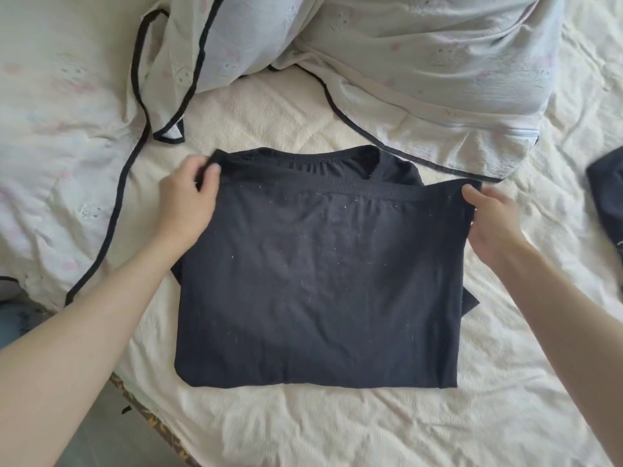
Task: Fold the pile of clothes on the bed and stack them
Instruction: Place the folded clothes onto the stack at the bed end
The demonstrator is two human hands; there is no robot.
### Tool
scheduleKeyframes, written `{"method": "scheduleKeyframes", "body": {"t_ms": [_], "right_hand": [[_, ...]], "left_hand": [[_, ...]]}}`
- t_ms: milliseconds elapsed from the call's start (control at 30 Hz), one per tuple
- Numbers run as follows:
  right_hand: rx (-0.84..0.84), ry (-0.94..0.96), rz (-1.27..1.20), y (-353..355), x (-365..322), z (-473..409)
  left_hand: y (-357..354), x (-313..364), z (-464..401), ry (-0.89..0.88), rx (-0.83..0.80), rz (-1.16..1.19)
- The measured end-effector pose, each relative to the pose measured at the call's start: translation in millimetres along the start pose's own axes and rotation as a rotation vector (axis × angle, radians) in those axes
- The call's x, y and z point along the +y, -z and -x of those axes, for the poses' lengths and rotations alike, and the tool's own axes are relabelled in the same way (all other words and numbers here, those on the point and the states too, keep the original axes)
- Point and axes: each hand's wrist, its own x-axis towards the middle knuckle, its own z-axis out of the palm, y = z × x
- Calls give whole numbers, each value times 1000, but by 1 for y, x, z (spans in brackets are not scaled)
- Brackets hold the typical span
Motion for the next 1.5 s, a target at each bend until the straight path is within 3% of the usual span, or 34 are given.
{"method": "scheduleKeyframes", "body": {"t_ms": [167,333,533,633,733,867,1133,1500], "right_hand": [[-74,39,-44,-17,-17,-7],[-39,-26,48,-22,-18,-22],[154,87,483,14,34,21],[141,100,597,42,68,61],[246,58,644,66,100,95],[312,-79,541,75,131,132],[0,-497,80,61,133,155],[101,-423,-28,102,130,205]], "left_hand": [[4,-11,-20,222,61,212],[-10,-25,-22,407,24,212],[2,-24,6,420,-49,166],[13,-30,51,392,-58,89],[24,-35,99,431,-23,92],[32,-38,149,492,-8,88],[33,-43,205,631,-203,164],[76,-36,249,588,-181,100]]}}
